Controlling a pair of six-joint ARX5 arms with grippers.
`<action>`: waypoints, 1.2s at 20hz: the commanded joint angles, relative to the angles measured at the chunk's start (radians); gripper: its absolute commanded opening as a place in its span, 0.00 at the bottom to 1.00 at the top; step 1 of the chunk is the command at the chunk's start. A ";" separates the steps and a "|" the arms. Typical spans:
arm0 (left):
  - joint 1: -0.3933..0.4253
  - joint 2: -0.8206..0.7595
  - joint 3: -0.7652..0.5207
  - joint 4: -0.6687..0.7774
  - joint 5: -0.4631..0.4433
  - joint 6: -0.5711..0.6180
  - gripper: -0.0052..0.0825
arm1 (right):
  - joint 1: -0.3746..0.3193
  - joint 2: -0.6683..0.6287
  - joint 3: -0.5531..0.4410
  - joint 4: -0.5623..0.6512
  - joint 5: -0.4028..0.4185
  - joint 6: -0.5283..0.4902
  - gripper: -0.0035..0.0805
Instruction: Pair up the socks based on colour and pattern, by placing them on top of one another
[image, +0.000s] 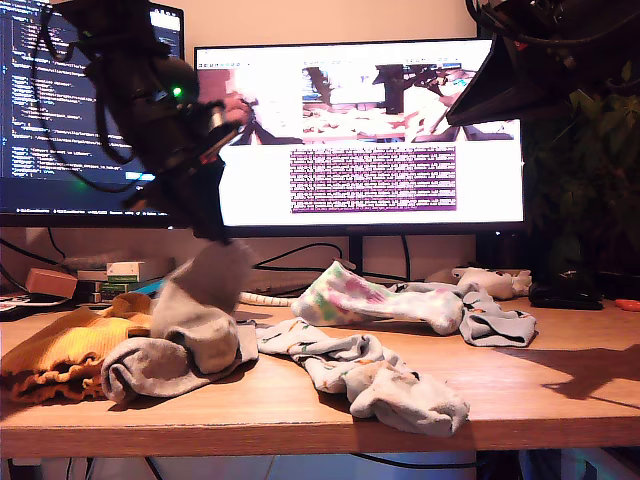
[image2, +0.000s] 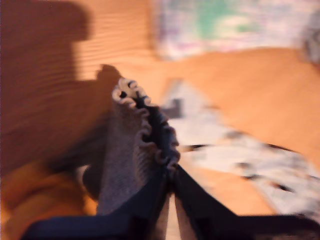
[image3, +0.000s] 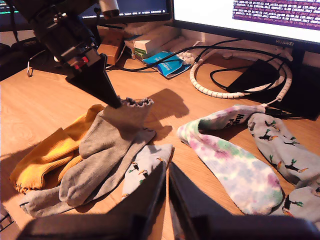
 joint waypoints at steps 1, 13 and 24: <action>0.000 0.020 -0.001 0.025 -0.026 0.026 0.04 | -0.002 0.010 -0.014 0.010 0.001 0.000 0.03; 0.012 0.014 0.004 0.039 -0.109 0.048 0.13 | -0.002 0.010 -0.014 -0.002 0.001 -0.001 0.03; 0.009 -0.200 -0.076 0.066 -0.109 0.073 0.03 | -0.001 0.011 -0.014 -0.086 0.002 0.031 0.03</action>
